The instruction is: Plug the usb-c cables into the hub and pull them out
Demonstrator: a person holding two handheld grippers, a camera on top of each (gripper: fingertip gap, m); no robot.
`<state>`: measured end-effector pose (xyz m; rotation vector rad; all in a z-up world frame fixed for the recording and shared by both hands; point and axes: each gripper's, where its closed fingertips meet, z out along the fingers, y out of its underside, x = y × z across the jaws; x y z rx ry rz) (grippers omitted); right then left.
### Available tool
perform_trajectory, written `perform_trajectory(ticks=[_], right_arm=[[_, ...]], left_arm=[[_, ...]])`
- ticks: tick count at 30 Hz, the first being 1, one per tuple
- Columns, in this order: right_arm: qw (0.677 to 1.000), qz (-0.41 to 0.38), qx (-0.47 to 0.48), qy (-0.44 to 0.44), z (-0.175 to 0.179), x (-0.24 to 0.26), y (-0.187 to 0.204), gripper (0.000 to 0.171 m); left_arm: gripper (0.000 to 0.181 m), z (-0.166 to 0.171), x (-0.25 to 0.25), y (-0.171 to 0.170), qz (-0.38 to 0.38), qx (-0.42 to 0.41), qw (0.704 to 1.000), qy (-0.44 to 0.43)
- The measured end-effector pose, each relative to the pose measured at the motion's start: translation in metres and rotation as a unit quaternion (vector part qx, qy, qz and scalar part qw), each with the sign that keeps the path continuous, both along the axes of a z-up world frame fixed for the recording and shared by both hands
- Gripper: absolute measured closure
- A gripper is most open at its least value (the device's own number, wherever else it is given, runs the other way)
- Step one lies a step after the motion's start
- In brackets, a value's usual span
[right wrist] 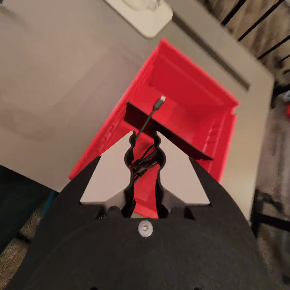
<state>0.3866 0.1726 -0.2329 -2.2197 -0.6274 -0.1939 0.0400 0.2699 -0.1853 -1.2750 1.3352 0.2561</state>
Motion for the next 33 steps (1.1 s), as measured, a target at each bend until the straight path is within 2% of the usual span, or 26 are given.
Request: perform_trajectory(ticks=[5,9,16,24,29,33], right_arm=[[0.982,0.131,0.120,-0.065,0.064,-0.087,0.006,0.150],[0.946,0.236,0.198,-0.104,0.088,-0.172,0.013,0.151],[0.880,0.335,0.248,-0.227,0.062,-0.263,0.058,0.150],[0.820,0.354,0.306,-0.328,0.046,-0.306,0.104,0.140],[0.803,0.374,0.308,-0.348,0.038,-0.320,0.112,0.161],[0.822,0.387,0.285,-0.306,0.036,-0.320,0.112,0.164]], left_arm=[[0.172,-0.001,0.003,0.000,0.000,0.000,1.000,0.004],[0.172,0.000,0.005,-0.002,-0.002,0.002,1.000,0.006],[0.172,0.007,0.004,-0.006,-0.012,0.006,1.000,0.005],[0.172,0.011,0.012,-0.019,-0.043,0.008,0.999,0.028],[0.172,0.010,0.020,-0.030,-0.070,0.012,0.996,0.048],[0.172,0.008,0.021,-0.029,-0.070,0.028,0.995,0.067]])
